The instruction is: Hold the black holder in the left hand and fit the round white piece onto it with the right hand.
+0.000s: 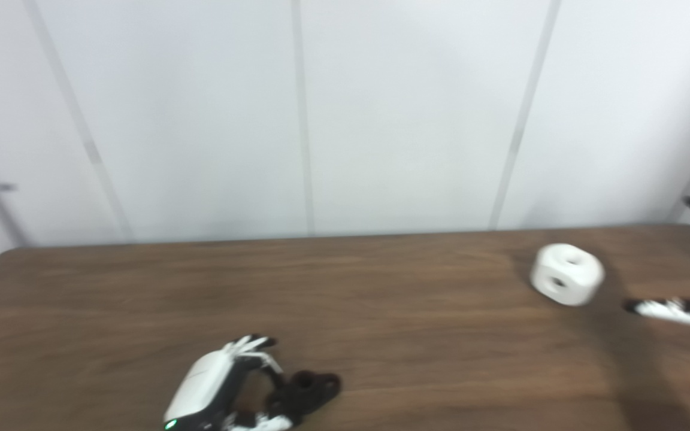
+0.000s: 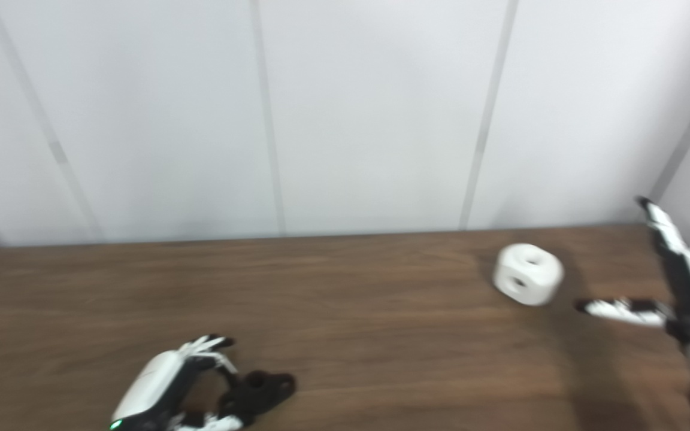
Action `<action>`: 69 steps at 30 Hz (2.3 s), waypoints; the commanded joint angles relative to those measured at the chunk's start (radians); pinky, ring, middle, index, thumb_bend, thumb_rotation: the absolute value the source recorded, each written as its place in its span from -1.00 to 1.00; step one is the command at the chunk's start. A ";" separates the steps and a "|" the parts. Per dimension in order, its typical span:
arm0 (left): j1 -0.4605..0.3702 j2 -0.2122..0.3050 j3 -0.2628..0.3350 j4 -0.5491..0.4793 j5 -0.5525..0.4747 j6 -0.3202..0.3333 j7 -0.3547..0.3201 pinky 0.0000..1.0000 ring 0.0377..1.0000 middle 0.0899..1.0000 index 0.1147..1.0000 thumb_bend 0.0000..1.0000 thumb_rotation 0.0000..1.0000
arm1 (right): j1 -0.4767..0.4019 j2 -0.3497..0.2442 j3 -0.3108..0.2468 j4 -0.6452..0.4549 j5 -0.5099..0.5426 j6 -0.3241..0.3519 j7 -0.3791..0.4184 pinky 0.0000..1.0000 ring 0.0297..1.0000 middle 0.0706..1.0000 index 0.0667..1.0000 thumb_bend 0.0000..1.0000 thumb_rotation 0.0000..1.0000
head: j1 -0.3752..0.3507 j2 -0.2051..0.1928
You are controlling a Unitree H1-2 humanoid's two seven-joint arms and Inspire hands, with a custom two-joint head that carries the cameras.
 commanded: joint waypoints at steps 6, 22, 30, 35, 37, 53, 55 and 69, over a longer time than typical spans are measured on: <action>-0.012 0.042 0.051 0.018 -0.066 -0.050 -0.025 0.91 0.92 0.75 -0.17 0.03 -0.93 | -0.131 -0.066 0.067 0.185 -0.016 -0.017 0.002 0.89 0.95 0.95 0.79 1.00 0.16 | -0.143 -0.014; -0.032 0.054 0.093 0.088 -0.109 -0.126 -0.043 0.93 0.91 0.73 -0.17 0.03 -0.93 | -0.294 -0.084 0.260 -0.021 -0.182 0.469 0.198 0.84 0.96 0.97 0.80 1.00 0.11 | -0.266 -0.058; -0.038 0.049 0.096 0.110 -0.107 -0.130 -0.046 0.96 0.92 0.75 -0.17 0.03 -0.94 | -0.367 -0.055 0.264 0.027 -0.324 0.486 0.338 0.85 0.96 0.94 0.82 1.00 0.14 | -0.273 -0.074; -0.042 0.047 0.096 0.111 -0.105 -0.114 -0.052 0.98 0.93 0.75 -0.17 0.03 -0.93 | -0.420 -0.042 0.264 0.022 -0.490 0.486 0.538 0.82 0.91 0.89 0.83 1.00 0.23 | -0.285 -0.079; -0.044 0.048 0.095 0.115 -0.104 -0.113 -0.053 0.98 0.93 0.75 -0.17 0.03 -0.93 | -0.443 -0.028 0.248 -0.003 -0.589 0.486 0.642 0.75 0.87 0.86 0.83 1.00 0.19 | -0.290 -0.084; -0.050 0.044 0.091 0.134 -0.105 -0.112 -0.046 1.00 0.94 0.76 -0.17 0.03 -0.94 | -0.553 0.028 0.292 0.004 -0.997 0.486 0.995 0.33 0.46 0.48 0.53 1.00 0.13 | -0.299 -0.096; -0.050 0.044 0.092 0.135 -0.105 -0.113 -0.046 1.00 0.94 0.75 -0.17 0.03 -0.94 | -0.547 0.027 0.304 0.019 -1.007 0.486 0.970 0.31 0.44 0.46 0.49 1.00 0.14 | -0.302 -0.096; -0.050 0.048 0.089 0.128 -0.098 -0.100 -0.054 1.00 0.95 0.76 -0.17 0.03 -0.94 | -0.553 0.015 0.378 -0.009 -1.178 0.484 1.092 0.41 0.53 0.58 0.52 1.00 0.21 | -0.312 -0.094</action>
